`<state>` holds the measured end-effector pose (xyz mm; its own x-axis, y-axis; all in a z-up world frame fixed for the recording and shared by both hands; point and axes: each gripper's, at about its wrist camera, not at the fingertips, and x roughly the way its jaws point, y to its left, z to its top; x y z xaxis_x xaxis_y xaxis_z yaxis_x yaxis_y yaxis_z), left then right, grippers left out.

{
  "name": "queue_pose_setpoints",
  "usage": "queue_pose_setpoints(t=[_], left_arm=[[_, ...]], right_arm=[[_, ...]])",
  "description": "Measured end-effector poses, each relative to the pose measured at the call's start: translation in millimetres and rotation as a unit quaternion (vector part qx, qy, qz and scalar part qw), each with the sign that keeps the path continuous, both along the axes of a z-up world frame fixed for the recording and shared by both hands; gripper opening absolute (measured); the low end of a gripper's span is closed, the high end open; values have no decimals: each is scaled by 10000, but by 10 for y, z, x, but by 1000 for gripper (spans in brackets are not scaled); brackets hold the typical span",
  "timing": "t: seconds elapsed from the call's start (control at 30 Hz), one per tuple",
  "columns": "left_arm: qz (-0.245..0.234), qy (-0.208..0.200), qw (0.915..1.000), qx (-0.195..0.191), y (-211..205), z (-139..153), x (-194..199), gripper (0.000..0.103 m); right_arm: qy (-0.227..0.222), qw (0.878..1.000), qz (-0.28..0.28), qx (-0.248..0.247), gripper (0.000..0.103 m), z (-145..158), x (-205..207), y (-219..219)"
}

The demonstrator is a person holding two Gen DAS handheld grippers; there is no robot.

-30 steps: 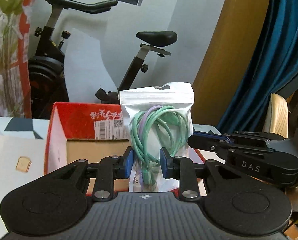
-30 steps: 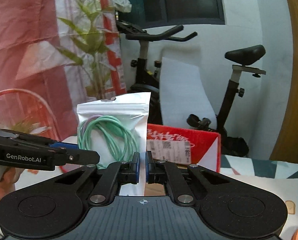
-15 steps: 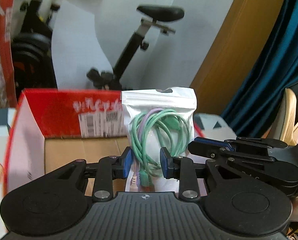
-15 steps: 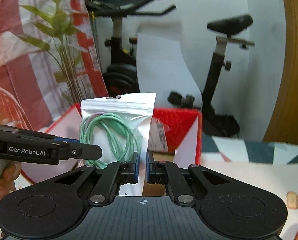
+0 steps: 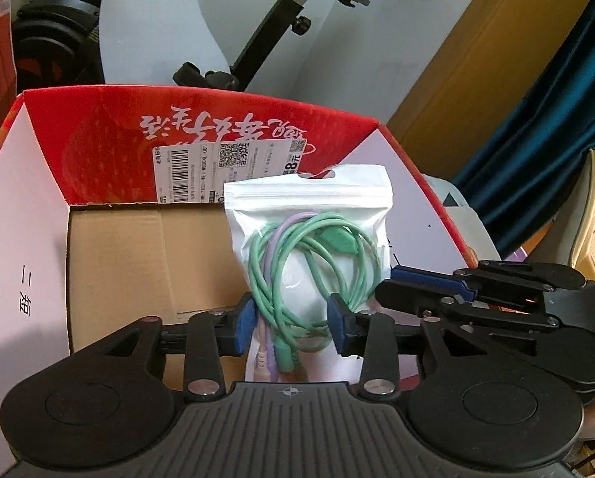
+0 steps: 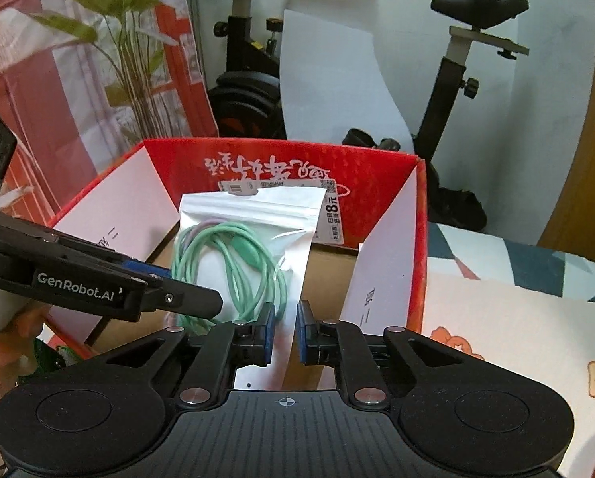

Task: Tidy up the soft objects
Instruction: 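Carry the cable bag into the red strawberry box and open the left gripper, then lower the left gripper onto the green mesh bundle and close it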

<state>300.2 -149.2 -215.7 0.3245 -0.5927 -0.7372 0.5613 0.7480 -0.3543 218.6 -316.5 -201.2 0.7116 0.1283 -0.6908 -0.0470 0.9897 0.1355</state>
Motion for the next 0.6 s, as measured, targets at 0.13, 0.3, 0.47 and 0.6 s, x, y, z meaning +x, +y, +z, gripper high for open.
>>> queue_pose_setpoints(t=[0.13,0.3,0.47,0.6], left_arm=[[-30,124,9999,29,-37,-2,55,54],[72,-147,9994,316,-76,53,-17,60],[215,-496,9978,374,7,212,-91,62],[403,-938,9942,346,139,434,-247,62]], right_arm=[[77,10000,-9,-36,16,32,41,38],[57,9996,-153,-214,17,90,24,73],[-99,9994,-288,-182,17,206,-93,83],[-212,9991,-350,-74,17,277,-244,120]])
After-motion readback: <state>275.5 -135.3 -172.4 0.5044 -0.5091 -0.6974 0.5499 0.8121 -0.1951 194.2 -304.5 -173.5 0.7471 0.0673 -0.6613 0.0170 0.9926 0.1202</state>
